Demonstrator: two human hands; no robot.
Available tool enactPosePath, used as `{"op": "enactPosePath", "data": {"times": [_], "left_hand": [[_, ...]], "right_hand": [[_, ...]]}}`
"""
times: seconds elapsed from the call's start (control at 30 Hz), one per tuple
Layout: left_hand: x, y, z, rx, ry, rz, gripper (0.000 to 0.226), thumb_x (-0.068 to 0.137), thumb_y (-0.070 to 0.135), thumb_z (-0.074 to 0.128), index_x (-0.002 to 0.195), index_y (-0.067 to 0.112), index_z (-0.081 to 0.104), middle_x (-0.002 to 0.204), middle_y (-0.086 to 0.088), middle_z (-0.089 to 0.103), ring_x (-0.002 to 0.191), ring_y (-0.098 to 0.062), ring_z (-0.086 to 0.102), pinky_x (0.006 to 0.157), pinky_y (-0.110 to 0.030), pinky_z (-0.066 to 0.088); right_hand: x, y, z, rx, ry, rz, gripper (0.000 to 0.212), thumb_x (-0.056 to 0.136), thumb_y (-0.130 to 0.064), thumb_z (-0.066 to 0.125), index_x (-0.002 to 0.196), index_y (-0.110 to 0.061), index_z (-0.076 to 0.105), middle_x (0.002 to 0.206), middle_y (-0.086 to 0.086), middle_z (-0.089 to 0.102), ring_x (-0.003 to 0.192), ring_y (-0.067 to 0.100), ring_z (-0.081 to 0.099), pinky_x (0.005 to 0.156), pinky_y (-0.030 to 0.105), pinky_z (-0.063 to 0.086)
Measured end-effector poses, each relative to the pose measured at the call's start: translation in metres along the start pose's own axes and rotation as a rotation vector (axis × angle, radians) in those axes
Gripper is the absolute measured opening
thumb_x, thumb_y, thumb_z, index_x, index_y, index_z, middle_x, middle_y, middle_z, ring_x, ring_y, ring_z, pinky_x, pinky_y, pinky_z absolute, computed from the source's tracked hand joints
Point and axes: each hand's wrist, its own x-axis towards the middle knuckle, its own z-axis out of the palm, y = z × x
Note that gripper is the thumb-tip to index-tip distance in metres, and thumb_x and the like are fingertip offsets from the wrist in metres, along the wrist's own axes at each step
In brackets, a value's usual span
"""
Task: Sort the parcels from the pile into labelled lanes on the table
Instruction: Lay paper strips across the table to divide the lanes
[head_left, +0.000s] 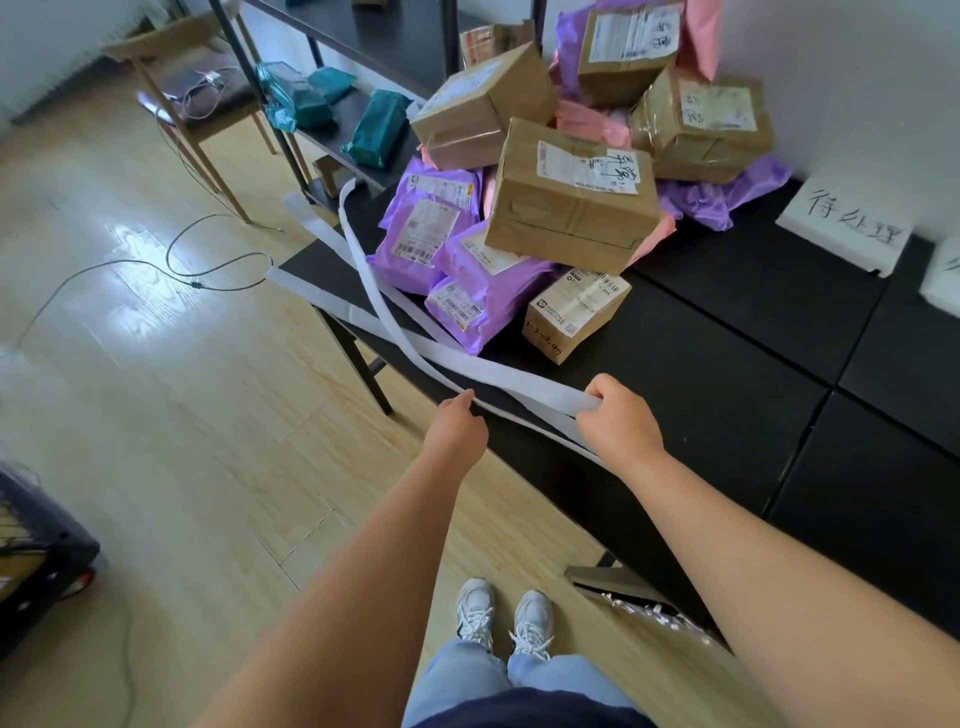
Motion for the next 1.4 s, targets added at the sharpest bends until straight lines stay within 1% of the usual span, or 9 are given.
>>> {"op": "enactPosePath", "data": {"times": [0.1,0.2,0.3,0.43,0.73,1.1,1.17,1.3,1.4], "left_hand": [[-0.001,-0.002,0.000,-0.032,0.003,-0.010,0.059,0.103,0.009,0.039,0.156,0.031,0.023,0.158,-0.004,0.030,0.086,-0.014,0.061,0.053,-0.021,0.044],[0.000,-0.004,0.000,-0.052,0.008,-0.010,0.060,0.103,0.008,0.039,0.155,0.032,0.024,0.157,-0.002,0.031,0.074,-0.009,0.056,0.047,-0.019,0.039],[0.000,-0.004,0.001,-0.056,0.007,-0.007,0.059,0.103,0.008,0.039,0.156,0.031,0.023,0.158,0.000,0.028,0.075,-0.009,0.055,0.050,-0.019,0.040],[0.001,-0.003,0.001,-0.064,0.008,-0.011,0.059,0.103,0.009,0.039,0.156,0.028,0.023,0.159,0.003,0.027,0.080,-0.010,0.057,0.054,-0.020,0.044],[0.003,-0.010,-0.010,-0.133,0.033,-0.007,0.059,0.102,0.005,0.037,0.154,0.029,0.027,0.158,0.003,0.032,0.075,-0.010,0.058,0.056,-0.022,0.045],[0.029,-0.035,-0.060,-0.062,-0.061,0.118,0.052,0.103,0.008,0.037,0.151,0.027,0.035,0.155,0.002,0.036,0.106,-0.020,0.060,0.078,-0.028,0.053],[0.034,-0.039,-0.070,-0.050,-0.079,0.149,0.051,0.102,0.007,0.038,0.151,0.023,0.036,0.152,-0.002,0.041,0.117,-0.024,0.058,0.088,-0.028,0.050],[0.042,-0.045,-0.086,0.025,-0.119,0.119,0.049,0.105,0.015,0.039,0.152,0.023,0.031,0.139,-0.005,0.053,0.102,-0.024,0.061,0.073,-0.028,0.050],[0.046,-0.042,-0.096,-0.021,-0.115,0.125,0.044,0.103,0.019,0.043,0.146,0.011,0.041,0.141,-0.010,0.053,0.122,-0.029,0.055,0.093,-0.034,0.046]], "right_hand": [[0.001,0.007,0.003,-0.124,-0.077,0.077,0.007,0.097,-0.013,0.053,0.101,-0.015,0.048,0.098,0.005,0.057,0.087,0.020,0.060,0.061,0.028,0.045],[0.002,0.017,0.007,-0.220,-0.129,0.104,0.023,0.097,-0.019,0.059,0.117,-0.013,0.049,0.115,0.008,0.059,0.102,0.024,0.062,0.081,0.035,0.055],[0.003,0.025,0.009,-0.309,-0.140,0.085,0.042,0.094,-0.018,0.062,0.133,-0.017,0.046,0.128,0.009,0.054,0.115,0.025,0.055,0.098,0.042,0.050],[0.004,0.022,0.007,-0.341,-0.047,0.020,0.058,0.093,-0.015,0.064,0.145,-0.020,0.040,0.138,0.009,0.048,0.125,0.024,0.048,0.101,0.041,0.048],[0.005,-0.006,0.037,-0.134,-0.119,-0.200,0.030,0.098,-0.018,0.058,0.128,-0.020,0.060,0.124,-0.002,0.059,0.112,0.016,0.056,0.092,0.034,0.052],[0.007,-0.036,0.069,-0.383,-0.156,0.005,0.035,0.098,-0.015,0.058,0.132,-0.024,0.056,0.125,0.001,0.056,0.112,0.020,0.055,0.092,0.036,0.052],[0.007,-0.044,0.074,-0.404,-0.139,0.036,0.032,0.097,-0.010,0.056,0.125,-0.024,0.060,0.117,0.001,0.057,0.106,0.020,0.056,0.089,0.036,0.053],[0.002,-0.063,0.081,-0.373,-0.097,0.084,0.015,0.096,-0.014,0.055,0.103,-0.024,0.062,0.102,-0.001,0.059,0.093,0.019,0.056,0.082,0.036,0.054],[-0.002,-0.076,0.083,-0.292,-0.038,0.074,0.011,0.100,-0.018,0.047,0.094,-0.019,0.056,0.096,0.000,0.060,0.088,0.021,0.057,0.076,0.037,0.052]]}}
